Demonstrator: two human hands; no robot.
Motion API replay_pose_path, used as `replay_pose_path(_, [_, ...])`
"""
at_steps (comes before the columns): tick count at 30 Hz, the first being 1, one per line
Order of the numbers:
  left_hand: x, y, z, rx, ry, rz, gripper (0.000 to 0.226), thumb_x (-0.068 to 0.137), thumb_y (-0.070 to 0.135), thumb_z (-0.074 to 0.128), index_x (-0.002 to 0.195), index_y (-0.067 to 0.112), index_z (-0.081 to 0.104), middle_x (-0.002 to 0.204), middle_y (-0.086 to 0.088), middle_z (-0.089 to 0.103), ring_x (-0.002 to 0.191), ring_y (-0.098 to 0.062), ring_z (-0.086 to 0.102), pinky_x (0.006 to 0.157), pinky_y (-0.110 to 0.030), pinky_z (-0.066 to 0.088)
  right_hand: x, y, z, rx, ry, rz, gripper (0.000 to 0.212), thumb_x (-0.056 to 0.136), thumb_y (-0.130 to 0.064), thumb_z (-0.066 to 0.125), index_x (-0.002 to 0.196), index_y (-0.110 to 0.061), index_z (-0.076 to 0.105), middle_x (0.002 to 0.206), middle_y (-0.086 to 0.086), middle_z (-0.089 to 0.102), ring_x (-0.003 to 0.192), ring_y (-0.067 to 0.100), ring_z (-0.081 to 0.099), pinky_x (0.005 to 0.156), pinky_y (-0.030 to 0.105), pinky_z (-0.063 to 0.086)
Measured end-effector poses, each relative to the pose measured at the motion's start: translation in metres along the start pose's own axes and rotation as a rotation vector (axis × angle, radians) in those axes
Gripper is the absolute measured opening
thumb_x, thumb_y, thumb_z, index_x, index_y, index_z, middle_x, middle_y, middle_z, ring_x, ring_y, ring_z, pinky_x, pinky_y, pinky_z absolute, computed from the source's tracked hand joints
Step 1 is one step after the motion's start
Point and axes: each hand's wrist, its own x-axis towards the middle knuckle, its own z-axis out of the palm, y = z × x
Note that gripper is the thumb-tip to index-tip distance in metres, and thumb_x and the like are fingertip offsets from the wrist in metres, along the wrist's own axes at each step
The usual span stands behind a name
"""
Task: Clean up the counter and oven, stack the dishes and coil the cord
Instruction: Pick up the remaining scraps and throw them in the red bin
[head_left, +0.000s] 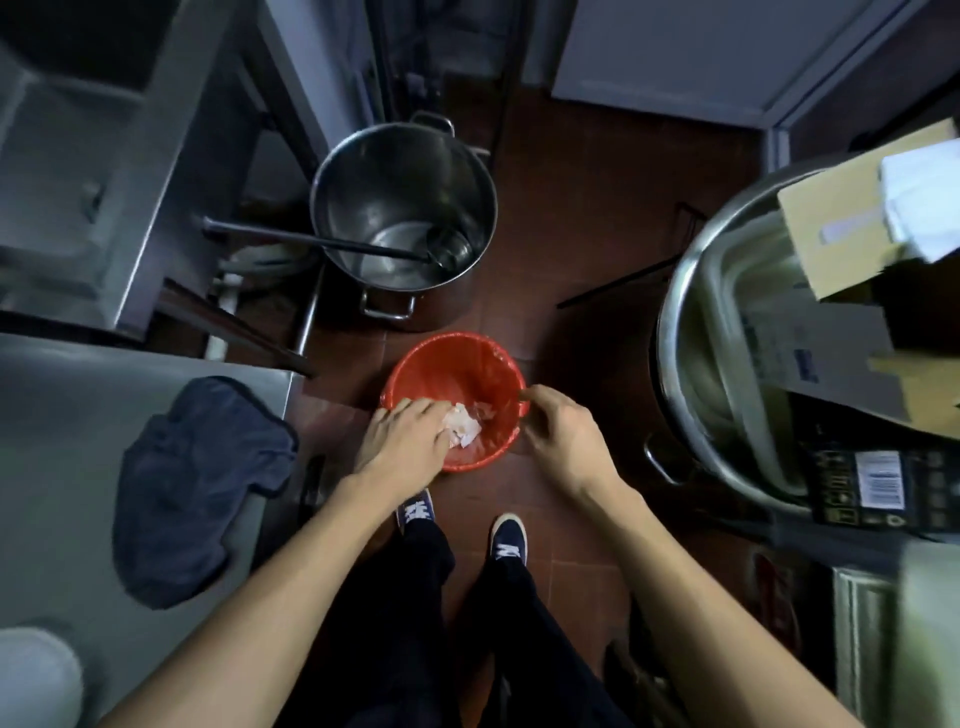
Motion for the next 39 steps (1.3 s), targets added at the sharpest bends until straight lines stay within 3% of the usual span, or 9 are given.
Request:
replay_pose_path(2, [-0.013, 0.010, -0.008, -0.020, 0.042, -0.032, 0.045, 0.099, 0.035, 0.047, 0.144, 0.026, 0.045, 0.145, 0.005, 0.051, 0.132, -0.019, 0.045, 0.109, -0.042, 0.035, -0.010, 0.001, -0.017, -0.016, 0.004, -0.049, 0.041, 0.085, -0.043, 0.043, 0.109, -0.018, 0.066, 0.107, -0.003, 0.067, 0.098, 0.021, 0.064, 0.084, 0.038, 0.052])
replay_pose_path(7, [-0.041, 0.036, -0.026, -0.070, 0.116, -0.105, 0.047, 0.100, 0.038, 0.047, 0.145, 0.025, 0.045, 0.145, 0.003, 0.051, 0.132, -0.020, 0.045, 0.111, -0.045, 0.035, -0.028, 0.011, -0.041, -0.064, 0.023, -0.141, 0.029, 0.089, -0.021, 0.057, 0.116, -0.018, 0.064, 0.116, -0.004, 0.065, 0.105, 0.020, 0.063, 0.087, 0.036, 0.053])
replay_pose_path(16, [-0.117, 0.057, -0.049, -0.139, 0.329, -0.221, 0.042, 0.098, 0.037, 0.050, 0.138, 0.024, 0.051, 0.136, 0.000, 0.058, 0.125, -0.025, 0.052, 0.107, -0.044, 0.039, -0.063, -0.020, -0.058, -0.090, -0.031, -0.344, 0.041, 0.088, -0.013, 0.064, 0.130, -0.012, 0.062, 0.135, 0.006, 0.062, 0.123, 0.025, 0.059, 0.105, 0.038, 0.047])
replay_pose_path(21, [-0.167, 0.045, -0.047, -0.203, 0.417, -0.335, 0.043, 0.100, 0.034, 0.051, 0.140, 0.019, 0.050, 0.138, -0.003, 0.057, 0.128, -0.026, 0.049, 0.108, -0.041, 0.036, -0.077, -0.063, -0.054, -0.119, -0.110, -0.490, 0.042, 0.089, -0.009, 0.064, 0.130, -0.008, 0.062, 0.135, 0.007, 0.062, 0.123, 0.025, 0.058, 0.104, 0.032, 0.043])
replay_pose_path(30, [-0.278, -0.001, -0.026, -0.312, 0.626, -0.579, 0.038, 0.095, 0.035, 0.057, 0.131, 0.022, 0.059, 0.127, -0.003, 0.066, 0.114, -0.029, 0.061, 0.093, -0.039, 0.049, -0.115, -0.154, -0.012, -0.140, -0.251, -0.728, 0.033, 0.087, -0.007, 0.062, 0.120, -0.010, 0.066, 0.119, 0.005, 0.068, 0.108, 0.022, 0.063, 0.090, 0.034, 0.049])
replay_pose_path(34, [-0.338, -0.022, -0.001, -0.342, 0.670, -0.664, 0.039, 0.095, 0.034, 0.056, 0.131, 0.021, 0.059, 0.127, -0.002, 0.066, 0.115, -0.027, 0.061, 0.095, -0.040, 0.049, -0.148, -0.172, 0.035, -0.157, -0.358, -0.783, 0.039, 0.085, -0.016, 0.059, 0.124, -0.020, 0.063, 0.118, 0.001, 0.068, 0.105, 0.021, 0.065, 0.087, 0.035, 0.052])
replay_pose_path(39, [-0.417, -0.045, 0.038, -0.355, 0.711, -0.759, 0.037, 0.095, 0.034, 0.056, 0.130, 0.021, 0.061, 0.127, -0.002, 0.066, 0.117, -0.026, 0.060, 0.097, -0.040, 0.048, -0.209, -0.205, 0.086, -0.245, -0.405, -0.900, 0.050, 0.081, -0.009, 0.062, 0.131, -0.015, 0.061, 0.132, 0.005, 0.063, 0.119, 0.027, 0.059, 0.097, 0.037, 0.049])
